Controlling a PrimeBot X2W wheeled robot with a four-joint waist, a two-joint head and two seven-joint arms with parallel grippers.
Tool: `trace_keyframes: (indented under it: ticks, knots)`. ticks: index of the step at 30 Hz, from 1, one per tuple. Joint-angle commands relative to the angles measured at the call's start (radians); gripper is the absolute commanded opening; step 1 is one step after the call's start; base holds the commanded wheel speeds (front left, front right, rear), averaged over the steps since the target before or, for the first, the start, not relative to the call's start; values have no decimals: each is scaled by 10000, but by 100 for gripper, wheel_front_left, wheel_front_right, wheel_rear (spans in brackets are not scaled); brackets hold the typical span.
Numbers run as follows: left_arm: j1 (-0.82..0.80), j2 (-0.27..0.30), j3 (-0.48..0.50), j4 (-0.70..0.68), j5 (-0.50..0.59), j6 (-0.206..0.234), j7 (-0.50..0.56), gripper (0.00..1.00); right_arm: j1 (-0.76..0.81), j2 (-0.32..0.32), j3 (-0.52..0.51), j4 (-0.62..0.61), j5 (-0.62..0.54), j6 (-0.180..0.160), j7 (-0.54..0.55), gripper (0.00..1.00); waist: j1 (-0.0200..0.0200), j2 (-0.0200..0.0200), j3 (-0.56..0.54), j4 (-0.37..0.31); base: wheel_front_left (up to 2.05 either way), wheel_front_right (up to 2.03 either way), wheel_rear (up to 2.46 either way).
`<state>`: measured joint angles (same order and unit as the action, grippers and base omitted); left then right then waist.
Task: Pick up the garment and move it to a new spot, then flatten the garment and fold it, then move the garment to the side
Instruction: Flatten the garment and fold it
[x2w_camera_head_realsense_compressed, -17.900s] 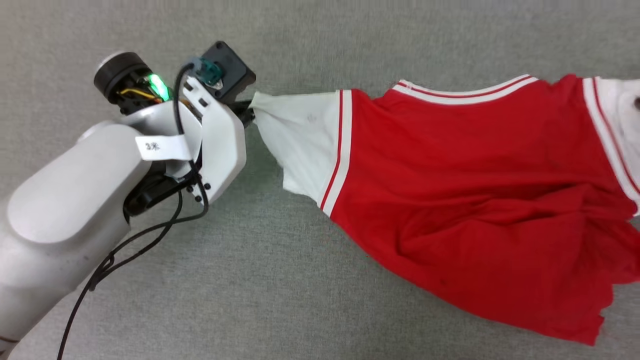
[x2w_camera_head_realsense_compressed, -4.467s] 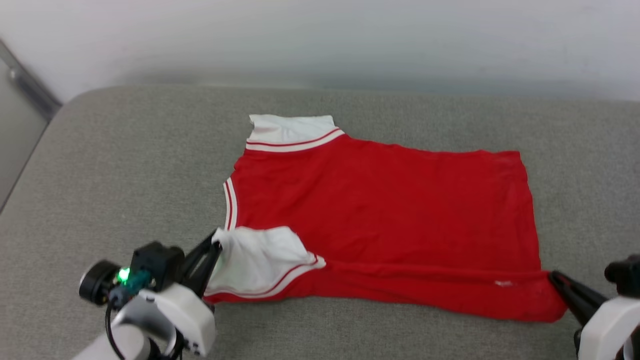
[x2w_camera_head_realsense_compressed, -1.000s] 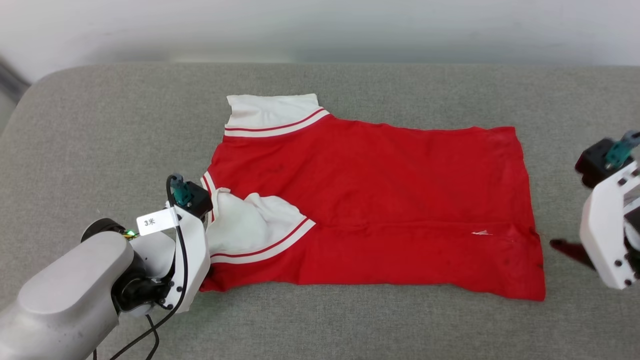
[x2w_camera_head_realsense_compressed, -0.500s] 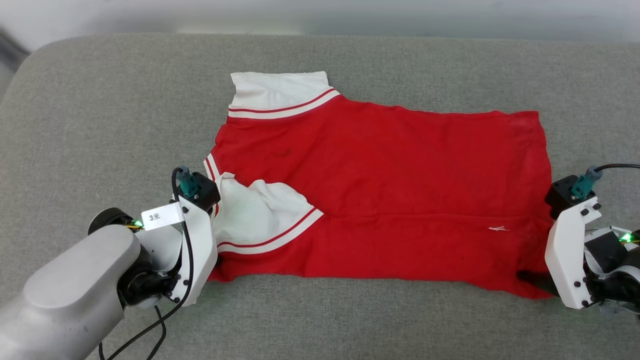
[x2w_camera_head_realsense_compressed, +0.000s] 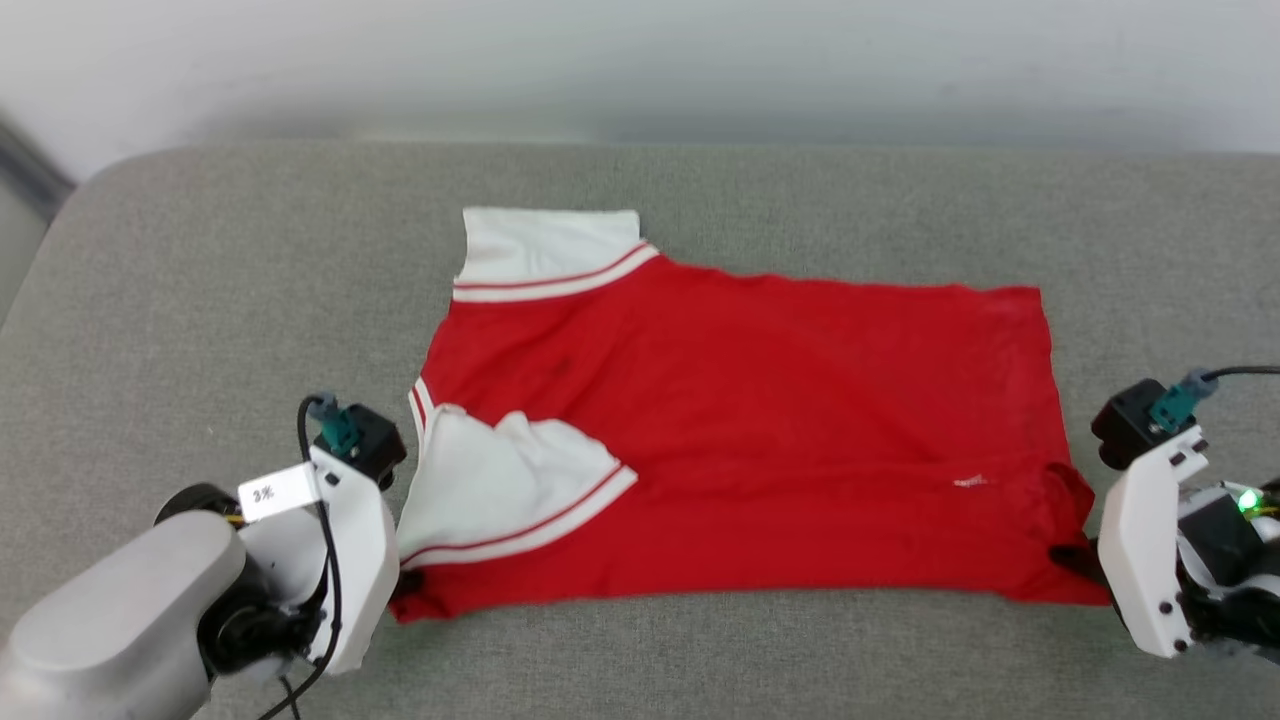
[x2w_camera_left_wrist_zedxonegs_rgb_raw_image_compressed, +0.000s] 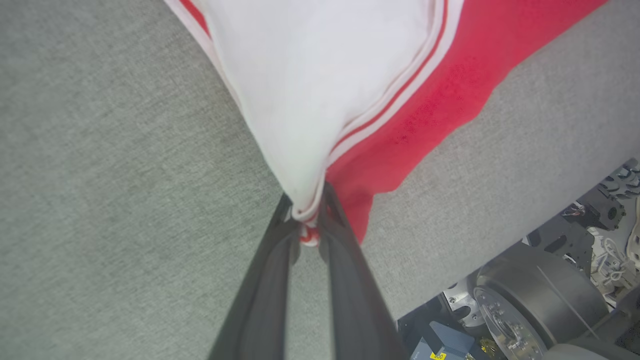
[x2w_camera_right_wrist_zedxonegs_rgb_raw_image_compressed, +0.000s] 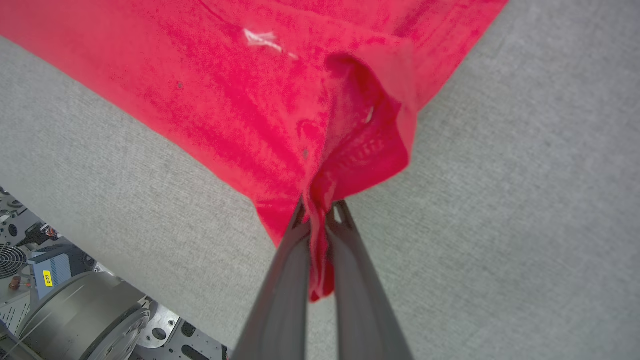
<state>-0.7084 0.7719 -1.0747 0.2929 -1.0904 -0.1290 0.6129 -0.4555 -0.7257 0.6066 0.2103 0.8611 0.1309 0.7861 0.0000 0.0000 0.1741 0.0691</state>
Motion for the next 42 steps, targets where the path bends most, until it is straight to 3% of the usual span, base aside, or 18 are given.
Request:
trace_keyframes:
  ticks: [1,11,20,21,22,23,27,35,36,42]
  knots:
    - [296,172,-51,-112,-80,-4,-53,0,274,-195,34,-145,127,-4,-104,0,0,0,-339,-62,0,0,0]
    - [1527,854,-217,-1311,-442,444,-325,0,1896,-1191,-372,-1010,622,-5,-528,0,0,0,-768,-26,0,0,0]
    - [2171,787,-395,-1138,-585,717,-517,0,2923,-774,-540,-721,313,-5,-501,0,0,0,-485,-67,0,0,0]
    - [2165,767,-396,-1074,-510,749,-563,33,2951,-698,-564,-664,253,-5,-553,11,0,0,-483,-57,0,0,0]
    - [2116,763,-407,-1037,-373,765,-653,100,2964,-638,-621,-615,194,-5,-638,33,0,0,-489,-44,0,0,0]
    - [2081,749,-383,-1003,-380,779,-707,100,2948,-581,-690,-589,105,-5,-747,100,0,0,-513,-29,0,0,0]
    - [1834,932,-193,-1203,-262,751,-912,100,2880,-473,-1028,-791,-211,-4,-1411,100,0,0,-717,33,0,0,0]
    - [1036,1506,471,-2090,-29,968,-1252,100,2626,37,-2539,-1290,-1471,-4,-3905,100,0,0,-895,26,0,0,0]
    - [690,1549,720,-2245,245,1084,-1545,100,2562,423,-3129,-1363,-1956,-4,-4582,100,0,0,-818,-48,0,0,0]
    - [-601,1165,1499,-1856,1253,1592,-2768,100,2690,1878,-4765,-2116,-3627,-4,-6343,100,0,0,-337,-387,0,0,0]
